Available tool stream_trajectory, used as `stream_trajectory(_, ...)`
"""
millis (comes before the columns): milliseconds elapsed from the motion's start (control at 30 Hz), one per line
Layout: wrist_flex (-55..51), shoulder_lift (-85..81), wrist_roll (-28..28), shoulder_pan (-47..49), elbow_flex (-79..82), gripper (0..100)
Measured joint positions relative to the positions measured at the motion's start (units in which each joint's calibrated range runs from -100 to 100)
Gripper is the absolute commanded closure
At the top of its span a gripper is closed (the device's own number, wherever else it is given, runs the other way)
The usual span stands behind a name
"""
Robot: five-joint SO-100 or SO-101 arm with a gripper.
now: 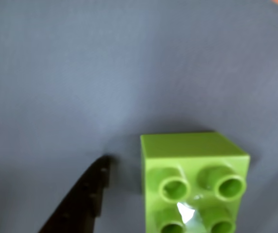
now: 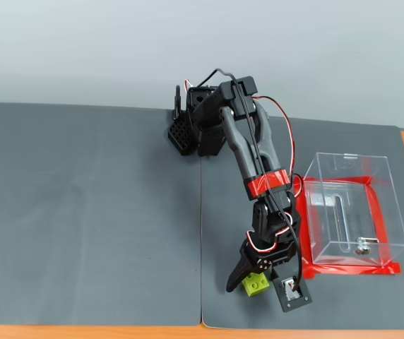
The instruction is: Pick the green lego block and place it into the transparent box
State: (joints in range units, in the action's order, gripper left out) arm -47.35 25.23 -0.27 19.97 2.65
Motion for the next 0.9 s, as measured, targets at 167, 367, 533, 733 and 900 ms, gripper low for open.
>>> stream_trajectory(167, 0.00, 0.00, 0.00, 0.00, 0.00, 81)
stream_trajectory(367, 0.00, 0.00, 0.00, 0.00, 0.00, 89)
stream_trajectory(533, 0.00, 0.00, 0.00, -0.07, 0.00, 89)
stream_trajectory(733, 0.00, 0.00, 0.00, -1.25, 0.00, 89)
stream_trajectory(900, 0.00, -4.25, 0.00, -2.36, 0.09, 89)
